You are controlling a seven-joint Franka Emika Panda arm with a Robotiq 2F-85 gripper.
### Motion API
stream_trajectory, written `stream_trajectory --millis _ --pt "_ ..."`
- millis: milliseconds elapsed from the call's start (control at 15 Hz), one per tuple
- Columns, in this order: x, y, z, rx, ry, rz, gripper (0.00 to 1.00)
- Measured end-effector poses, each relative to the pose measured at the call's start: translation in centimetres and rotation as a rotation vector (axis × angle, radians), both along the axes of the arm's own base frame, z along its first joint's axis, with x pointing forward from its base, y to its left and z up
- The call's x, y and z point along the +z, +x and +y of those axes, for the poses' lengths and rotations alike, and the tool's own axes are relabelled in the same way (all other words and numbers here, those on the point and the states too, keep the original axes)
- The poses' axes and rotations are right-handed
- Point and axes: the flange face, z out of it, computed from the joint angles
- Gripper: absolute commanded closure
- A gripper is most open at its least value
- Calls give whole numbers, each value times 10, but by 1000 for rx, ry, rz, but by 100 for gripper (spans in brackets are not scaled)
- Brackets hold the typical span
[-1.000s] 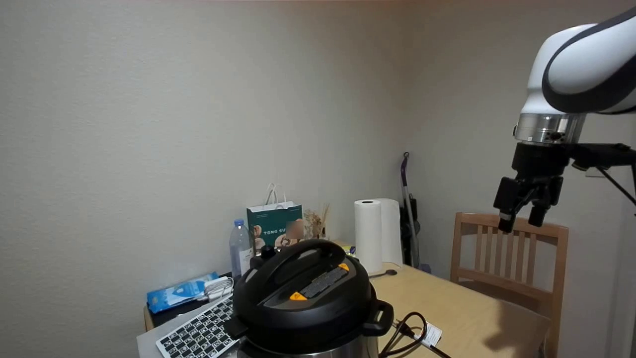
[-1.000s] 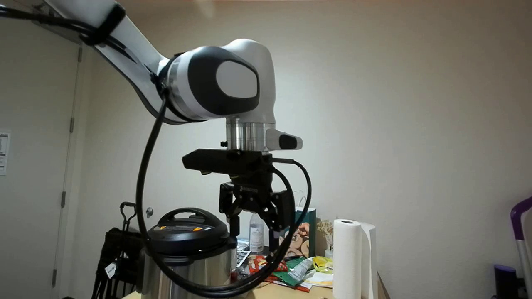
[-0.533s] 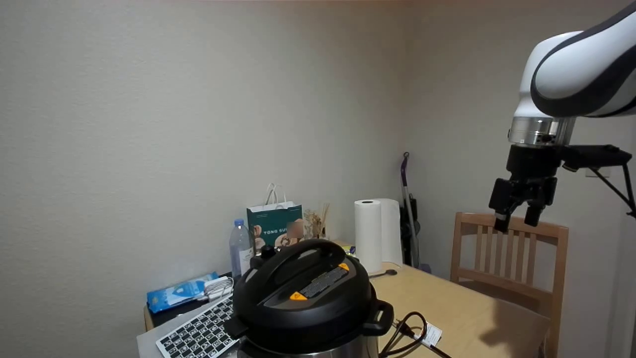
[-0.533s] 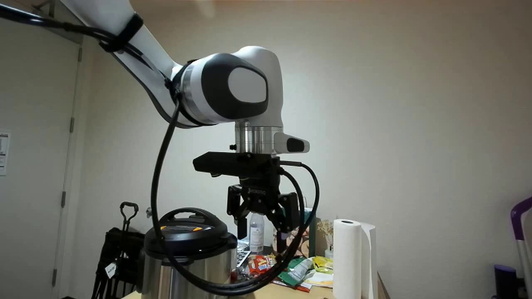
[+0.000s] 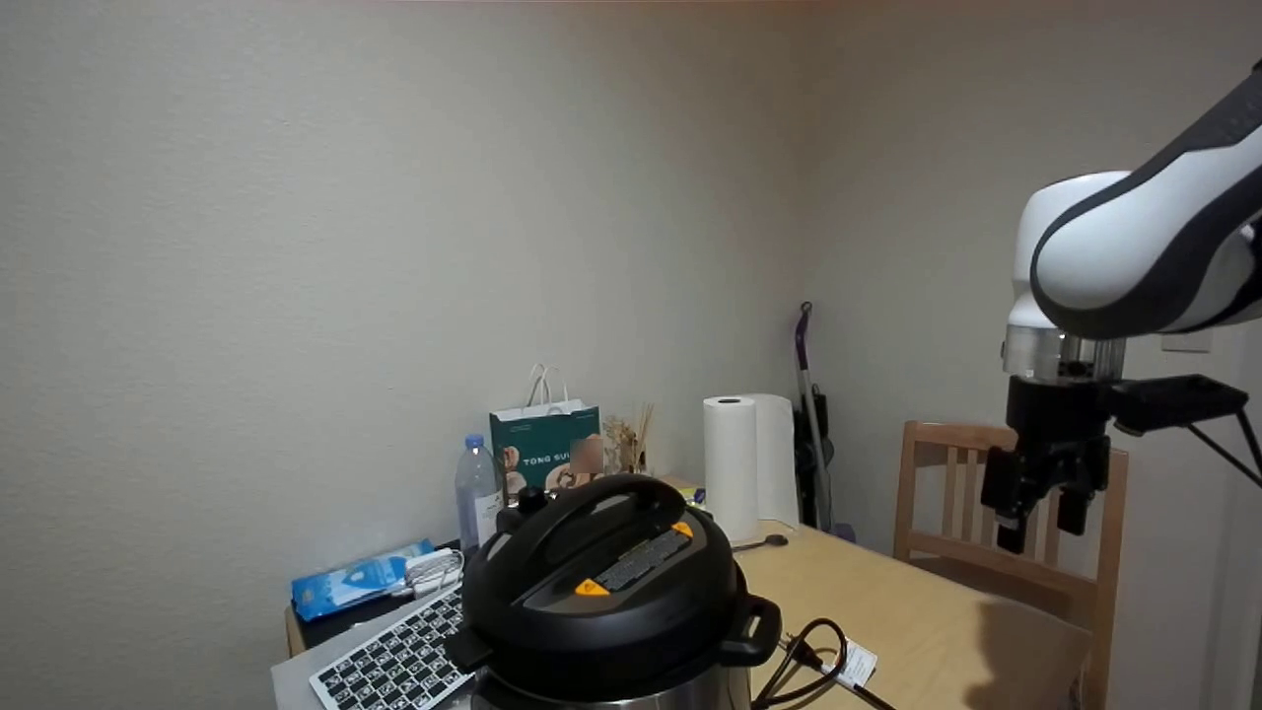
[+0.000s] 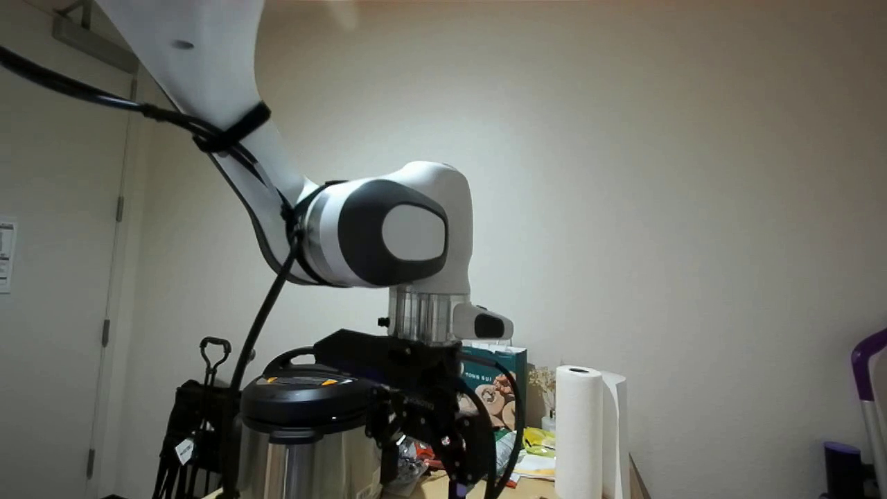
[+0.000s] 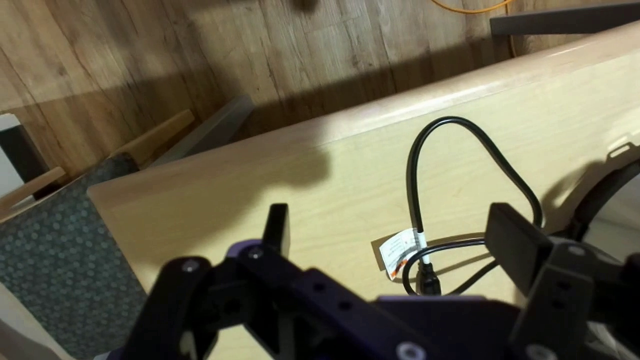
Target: Straighten the cable of the cooker
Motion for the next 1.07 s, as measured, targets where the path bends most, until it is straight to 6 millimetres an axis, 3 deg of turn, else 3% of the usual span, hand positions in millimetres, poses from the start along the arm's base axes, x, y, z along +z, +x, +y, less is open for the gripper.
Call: stream_trajectory --millis 200,800,1067 --pt "-34 8 -8 20 -34 32 0" --pt "-25 13 -9 21 -40 15 0" --pt "-49 18 -4 76 -77 48 0"
